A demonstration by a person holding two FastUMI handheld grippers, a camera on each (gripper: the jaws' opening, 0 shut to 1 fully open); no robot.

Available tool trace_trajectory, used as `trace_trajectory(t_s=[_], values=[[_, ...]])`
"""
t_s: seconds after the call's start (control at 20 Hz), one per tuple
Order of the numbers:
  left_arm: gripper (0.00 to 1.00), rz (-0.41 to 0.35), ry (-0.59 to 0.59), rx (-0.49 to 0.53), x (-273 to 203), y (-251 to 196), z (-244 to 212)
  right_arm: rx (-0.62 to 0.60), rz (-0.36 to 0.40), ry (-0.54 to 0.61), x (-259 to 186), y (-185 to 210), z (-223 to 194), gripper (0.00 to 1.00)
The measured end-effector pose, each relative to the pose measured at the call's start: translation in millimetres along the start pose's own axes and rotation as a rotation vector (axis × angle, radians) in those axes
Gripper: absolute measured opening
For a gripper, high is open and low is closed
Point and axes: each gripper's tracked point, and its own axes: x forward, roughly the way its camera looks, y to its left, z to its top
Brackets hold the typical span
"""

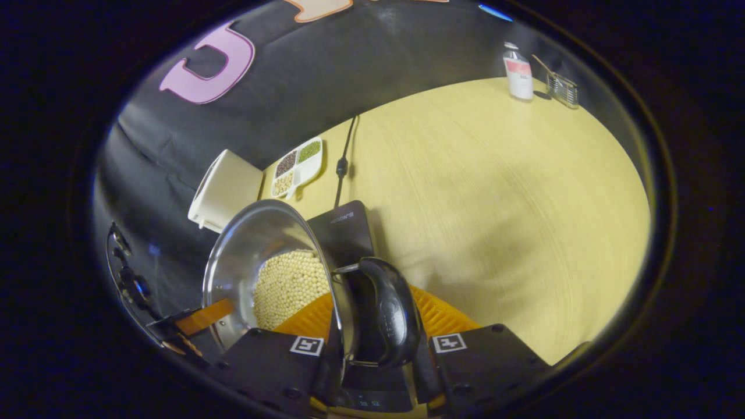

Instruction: First push the handle of the pot to place it horizontally, then grasp the pot with both hands and set it on the induction cooktop.

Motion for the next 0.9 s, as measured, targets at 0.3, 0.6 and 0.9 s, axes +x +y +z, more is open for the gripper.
trace_trajectory(t_s=[0.3, 0.6, 0.9], values=[[0.60, -0.006, -0.029, 0.006, 2, 0, 3, 0.007, 0.003, 0.020, 3, 0, -3, 0.47], [0.64, 0.005, -0.051, -0.030, 5, 1, 4, -0.012, -0.002, 0.056, 3, -2, -14, 0.51], [0.87, 0.016, -0.115, -0.117, -4, 0, 4, -0.031, 0.018, 0.019, -15, -10, -9, 1.00]])
